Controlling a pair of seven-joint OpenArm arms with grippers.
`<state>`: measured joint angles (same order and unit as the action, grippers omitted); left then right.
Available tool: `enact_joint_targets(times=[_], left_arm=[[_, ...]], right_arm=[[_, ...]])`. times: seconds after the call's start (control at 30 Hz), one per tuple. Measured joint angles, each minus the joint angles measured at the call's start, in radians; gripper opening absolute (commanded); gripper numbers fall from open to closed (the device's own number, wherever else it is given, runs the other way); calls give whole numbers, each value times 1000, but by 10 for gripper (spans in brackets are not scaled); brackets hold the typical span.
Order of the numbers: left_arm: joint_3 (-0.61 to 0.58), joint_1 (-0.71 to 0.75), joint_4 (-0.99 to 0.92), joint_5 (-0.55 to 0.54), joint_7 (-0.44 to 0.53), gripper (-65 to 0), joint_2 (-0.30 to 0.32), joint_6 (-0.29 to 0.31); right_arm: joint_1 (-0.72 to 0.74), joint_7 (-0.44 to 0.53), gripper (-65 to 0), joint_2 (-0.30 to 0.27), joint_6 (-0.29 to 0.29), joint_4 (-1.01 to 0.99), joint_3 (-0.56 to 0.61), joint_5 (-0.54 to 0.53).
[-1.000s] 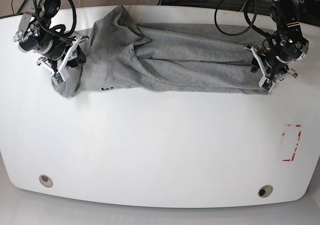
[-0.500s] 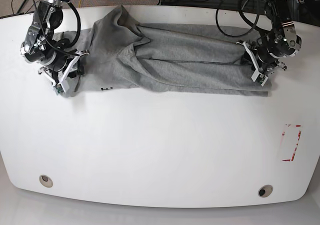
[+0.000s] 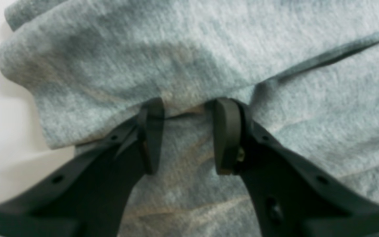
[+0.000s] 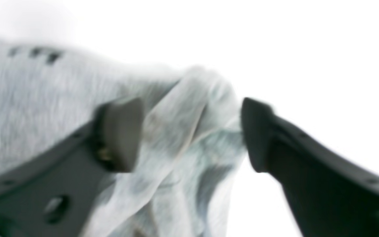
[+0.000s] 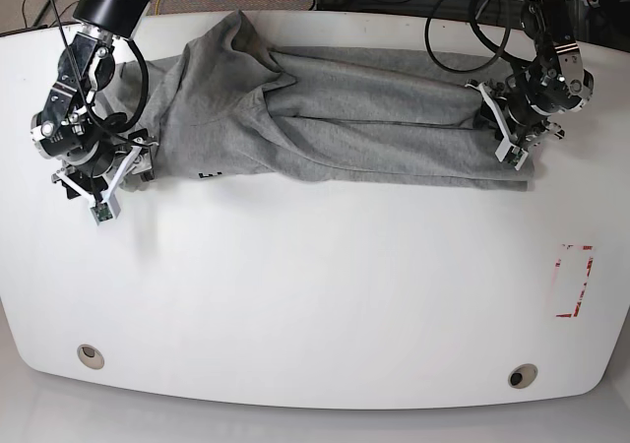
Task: Layout the t-shirt on the table in an organized manner, then fold the t-shirt properly
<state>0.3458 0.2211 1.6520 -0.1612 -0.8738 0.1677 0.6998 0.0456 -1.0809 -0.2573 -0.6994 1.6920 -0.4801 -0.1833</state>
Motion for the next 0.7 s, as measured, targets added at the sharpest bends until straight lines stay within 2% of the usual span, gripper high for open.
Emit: enact_joint_targets(times=[0.2,0.4,0.63,0.7], left_arm=[[0,0,0,0,1,-413,0,0],[0,0,0,0,3,-413,0,0],[0,0,0,0,3,-413,0,0],[0,0,0,0,3,-413,0,0]], right_arm=[[53,9,-155,24,0,-75,1,70],[81,85,-155,27,0,-176,0,106],[77,153,-159,25,0,-240,0,108],[82,169,-179,24,0,-262,0,108]])
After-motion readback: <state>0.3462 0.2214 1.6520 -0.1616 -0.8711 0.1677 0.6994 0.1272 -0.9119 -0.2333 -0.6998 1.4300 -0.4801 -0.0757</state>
